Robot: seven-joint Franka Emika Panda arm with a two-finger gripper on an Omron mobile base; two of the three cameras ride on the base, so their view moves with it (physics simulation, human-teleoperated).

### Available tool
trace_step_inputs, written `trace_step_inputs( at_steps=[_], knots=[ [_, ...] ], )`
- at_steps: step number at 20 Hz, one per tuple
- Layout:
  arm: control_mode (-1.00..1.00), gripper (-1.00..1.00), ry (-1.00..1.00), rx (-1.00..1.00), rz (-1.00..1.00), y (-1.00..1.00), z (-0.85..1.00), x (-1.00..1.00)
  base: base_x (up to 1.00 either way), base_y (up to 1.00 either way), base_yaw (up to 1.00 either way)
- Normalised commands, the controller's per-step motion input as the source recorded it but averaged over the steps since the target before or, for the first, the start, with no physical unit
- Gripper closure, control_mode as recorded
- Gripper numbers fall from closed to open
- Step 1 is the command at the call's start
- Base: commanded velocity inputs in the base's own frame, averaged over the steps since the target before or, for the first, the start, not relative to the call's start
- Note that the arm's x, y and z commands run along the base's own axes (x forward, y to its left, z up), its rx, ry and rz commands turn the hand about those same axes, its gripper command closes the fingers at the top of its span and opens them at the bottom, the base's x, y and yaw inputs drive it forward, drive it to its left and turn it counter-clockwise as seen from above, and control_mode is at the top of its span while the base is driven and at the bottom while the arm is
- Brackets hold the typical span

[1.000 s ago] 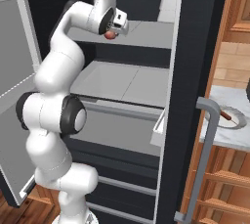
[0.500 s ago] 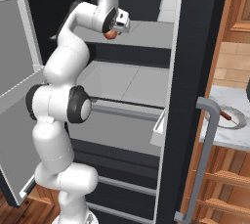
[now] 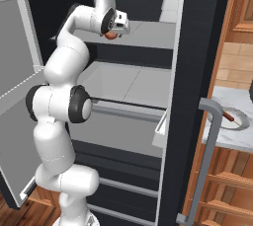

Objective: Place the cold items (peach and lemon wedge) from the fridge in one tupperware on the dining counter. Place the warm items (kebab skewer and hot dog) in the stove area in another tupperware.

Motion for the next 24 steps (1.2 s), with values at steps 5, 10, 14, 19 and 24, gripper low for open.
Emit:
trace_step_inputs(
  at_steps=[5, 10, 14, 19, 24],
  knots=[
    [-1.00, 1.00, -0.05, -0.01, 0.00, 0.05, -0.37, 0.01, 0.00, 0.00, 0.00],
    [-1.00, 1.00, -0.23, 0.00, 0.00, 0.00, -0.36, 0.00, 0.00, 0.00, 0.00],
    [-1.00, 1.00, -0.40, 0.03, 0.00, 0.00, 0.28, -0.53, 0.00, 0.00, 0.00],
    [-1.00, 1.00, -0.05, 0.06, 0.00, -0.05, 0.59, -1.00, 0.00, 0.00, 0.00],
    [-1.00, 1.00, 0.32, -0.01, -0.05, -0.10, -0.23, -1.00, 0.00, 0.00, 0.00]
  ],
)
